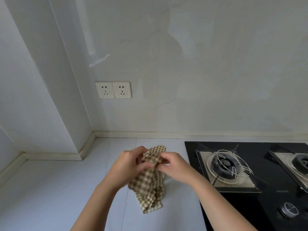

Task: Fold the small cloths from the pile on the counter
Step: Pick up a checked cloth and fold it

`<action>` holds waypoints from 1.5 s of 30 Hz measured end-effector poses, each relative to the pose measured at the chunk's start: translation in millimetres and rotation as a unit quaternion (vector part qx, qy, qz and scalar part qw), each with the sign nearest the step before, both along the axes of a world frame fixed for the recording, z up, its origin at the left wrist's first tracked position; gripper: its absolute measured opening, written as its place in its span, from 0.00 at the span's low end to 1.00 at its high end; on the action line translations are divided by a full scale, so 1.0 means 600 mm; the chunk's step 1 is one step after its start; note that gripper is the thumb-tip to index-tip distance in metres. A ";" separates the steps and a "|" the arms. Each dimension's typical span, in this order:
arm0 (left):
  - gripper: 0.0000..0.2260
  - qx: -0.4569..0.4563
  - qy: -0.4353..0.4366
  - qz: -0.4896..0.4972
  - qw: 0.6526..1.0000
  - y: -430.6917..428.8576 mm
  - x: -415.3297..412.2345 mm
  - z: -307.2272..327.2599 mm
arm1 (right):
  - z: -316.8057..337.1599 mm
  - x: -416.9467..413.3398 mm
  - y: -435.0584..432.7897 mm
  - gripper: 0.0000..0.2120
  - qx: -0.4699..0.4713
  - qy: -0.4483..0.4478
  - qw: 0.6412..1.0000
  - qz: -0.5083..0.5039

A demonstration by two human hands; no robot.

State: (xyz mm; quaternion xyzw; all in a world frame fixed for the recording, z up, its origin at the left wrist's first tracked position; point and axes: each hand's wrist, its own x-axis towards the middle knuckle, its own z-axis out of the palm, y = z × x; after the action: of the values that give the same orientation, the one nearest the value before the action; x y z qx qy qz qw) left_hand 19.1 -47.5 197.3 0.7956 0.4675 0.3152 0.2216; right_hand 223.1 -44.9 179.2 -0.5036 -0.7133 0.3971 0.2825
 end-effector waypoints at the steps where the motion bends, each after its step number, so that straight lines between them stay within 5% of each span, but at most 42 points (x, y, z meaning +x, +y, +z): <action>1: 0.11 -0.043 0.010 -0.006 0.999 -0.005 -0.005 -0.003 | -0.001 0.005 -0.001 0.07 -0.001 0.016 1.000 -0.006; 4: 0.07 -0.089 0.029 0.008 0.996 -0.021 -0.019 -0.019 | -0.005 0.021 -0.003 0.04 -0.001 0.026 1.000 -0.013; 10: 0.11 -0.144 -0.174 0.028 0.974 -0.032 -0.012 -0.009 | -0.001 0.033 -0.009 0.07 -0.053 0.054 0.997 0.023; 20: 0.08 -0.107 -0.161 0.036 0.980 -0.029 -0.009 0.003 | 0.039 0.031 -0.006 0.08 0.039 0.139 0.989 -0.024; 32: 0.05 -0.083 -0.297 0.088 0.947 -0.035 0.017 0.038 | 0.051 0.029 -0.012 0.07 0.057 0.170 0.983 -0.030; 36: 0.07 -0.158 -0.325 0.045 0.932 -0.031 0.014 0.033 | 0.061 0.021 -0.010 0.09 0.055 0.215 0.972 -0.078; 40: 0.05 -0.221 -0.346 0.073 0.909 -0.029 0.022 0.027 | 0.066 0.012 -0.005 0.14 -0.126 0.314 0.937 -0.086; 43: 0.07 -0.267 -0.413 0.134 0.861 -0.018 0.023 0.025 | 0.041 0.008 -0.016 0.09 -0.195 0.213 0.957 -0.037; 45: 0.11 -0.325 -0.438 0.124 0.829 -0.014 0.018 0.020 | 0.025 0.005 -0.018 0.08 -0.206 0.222 0.951 -0.061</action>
State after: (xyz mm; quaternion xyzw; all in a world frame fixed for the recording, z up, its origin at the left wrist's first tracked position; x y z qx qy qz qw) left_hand 29.7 -55.8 209.1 0.3914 0.4915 0.4851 0.6082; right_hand 226.2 -55.7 193.9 -0.4923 -0.5033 0.6192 0.3477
